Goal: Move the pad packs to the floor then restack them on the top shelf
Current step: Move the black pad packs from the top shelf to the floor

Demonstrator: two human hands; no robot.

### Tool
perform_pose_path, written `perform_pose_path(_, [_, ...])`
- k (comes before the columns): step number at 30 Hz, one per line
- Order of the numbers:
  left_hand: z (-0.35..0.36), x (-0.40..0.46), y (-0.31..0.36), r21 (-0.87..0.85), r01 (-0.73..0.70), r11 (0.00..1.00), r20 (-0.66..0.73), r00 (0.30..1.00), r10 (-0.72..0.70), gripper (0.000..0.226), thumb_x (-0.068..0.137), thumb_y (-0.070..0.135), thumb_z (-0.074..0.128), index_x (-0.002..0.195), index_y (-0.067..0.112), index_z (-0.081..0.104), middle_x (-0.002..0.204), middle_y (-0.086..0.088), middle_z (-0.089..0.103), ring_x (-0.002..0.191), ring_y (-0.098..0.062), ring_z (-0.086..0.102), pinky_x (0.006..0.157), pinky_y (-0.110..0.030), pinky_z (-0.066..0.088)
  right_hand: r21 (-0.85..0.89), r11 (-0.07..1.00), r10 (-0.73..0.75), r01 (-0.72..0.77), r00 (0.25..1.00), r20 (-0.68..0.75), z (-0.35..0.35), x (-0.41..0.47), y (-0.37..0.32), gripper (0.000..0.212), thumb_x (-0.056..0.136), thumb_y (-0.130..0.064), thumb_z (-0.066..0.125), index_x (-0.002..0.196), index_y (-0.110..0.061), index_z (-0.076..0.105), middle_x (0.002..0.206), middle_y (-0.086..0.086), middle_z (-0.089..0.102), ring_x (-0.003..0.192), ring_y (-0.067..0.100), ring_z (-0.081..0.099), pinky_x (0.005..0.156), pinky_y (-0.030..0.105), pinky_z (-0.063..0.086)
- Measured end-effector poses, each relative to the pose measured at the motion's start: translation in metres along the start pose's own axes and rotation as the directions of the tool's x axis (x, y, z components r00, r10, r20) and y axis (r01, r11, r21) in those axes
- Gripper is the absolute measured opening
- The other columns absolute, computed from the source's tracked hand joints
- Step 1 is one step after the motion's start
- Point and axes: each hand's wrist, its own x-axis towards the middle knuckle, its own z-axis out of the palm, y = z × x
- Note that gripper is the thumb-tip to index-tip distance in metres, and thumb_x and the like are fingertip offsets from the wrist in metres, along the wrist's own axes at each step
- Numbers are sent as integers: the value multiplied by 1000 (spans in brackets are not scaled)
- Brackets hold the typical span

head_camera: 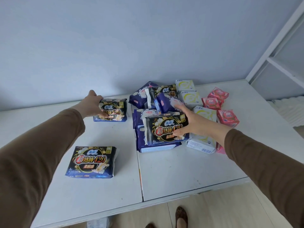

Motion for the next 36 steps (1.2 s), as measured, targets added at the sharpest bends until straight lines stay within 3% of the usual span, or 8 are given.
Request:
perform_pose_path(7, [-17, -40, 10, -164, -61, 985, 8, 998, 63, 56, 66, 29, 90, 107, 25, 51, 103, -4, 64, 90, -26, 58, 74, -35, 48, 276, 961, 49, -28, 996, -69, 14, -13, 0, 95, 64, -15, 87, 141, -39, 36, 127, -3, 59, 109, 14, 66, 84, 29, 58])
perform_pose_path(13, [-33, -94, 30, -268, -87, 959, -83, 994, 67, 54, 65, 36, 90, 102, 30, 51, 93, 6, 64, 81, -10, 57, 61, -28, 42, 484, 875, 44, 10, 994, -99, 41, -45, 2, 83, 56, -8, 92, 127, -19, 51, 119, 9, 69, 110, 26, 68, 84, 40, 60])
perform_pose_path(17, [-40, -151, 46, -318, -94, 943, -151, 987, 48, 52, 64, 36, 90, 101, 32, 53, 91, 7, 65, 82, -16, 59, 63, -27, 42, 461, 886, -19, 58, 996, -89, 60, -79, -4, 73, 54, -14, 91, 117, -20, 54, 113, 7, 71, 104, 19, 70, 75, 26, 57])
perform_pose_path(23, [-28, -272, 69, -367, -75, 927, -193, 981, 3, 53, 63, 34, 91, 102, 29, 56, 93, 0, 69, 84, -22, 63, 74, -32, 48, 370, 919, -116, 135, 991, -74, 100, -158, 5, 53, 74, -2, 83, 113, -23, 53, 110, 8, 68, 94, 22, 68, 75, 44, 53])
perform_pose_path(26, [-9, -341, 78, -397, -53, 916, -173, 985, -18, 52, 62, 32, 91, 101, 31, 57, 90, 5, 69, 81, -20, 62, 67, -29, 49, 386, 917, -102, 105, 994, -28, 130, -203, 17, 57, 74, 1, 82, 116, -25, 53, 115, 9, 66, 89, 15, 72, 67, 38, 62])
perform_pose_path(31, [43, -431, 74, -436, 10, 900, -42, 999, -32, 56, 63, 29, 92, 107, 34, 58, 102, 4, 70, 93, -20, 67, 87, -37, 52, 350, 936, -6, -36, 993, 118, 184, -258, 46, 76, 73, 2, 83, 138, -14, 47, 123, 12, 69, 117, 29, 64, 105, 51, 48])
perform_pose_path(34, [77, -467, 62, -406, 45, 913, 19, 999, -40, 51, 64, 32, 90, 104, 34, 58, 98, 7, 70, 91, -18, 67, 76, -32, 52, 280, 956, 30, -84, 981, 190, 219, -277, 59, 74, 73, 2, 83, 135, -17, 48, 123, 11, 69, 118, 32, 63, 106, 52, 46])
perform_pose_path(36, [102, -482, 51, -407, 68, 911, 64, 997, -46, 52, 64, 31, 90, 105, 33, 58, 98, 6, 70, 90, -19, 67, 77, -34, 54, 291, 951, 47, -106, 978, 201, 244, -286, 68, 65, 72, 5, 83, 125, -18, 52, 113, 2, 74, 111, 26, 68, 92, 37, 56])
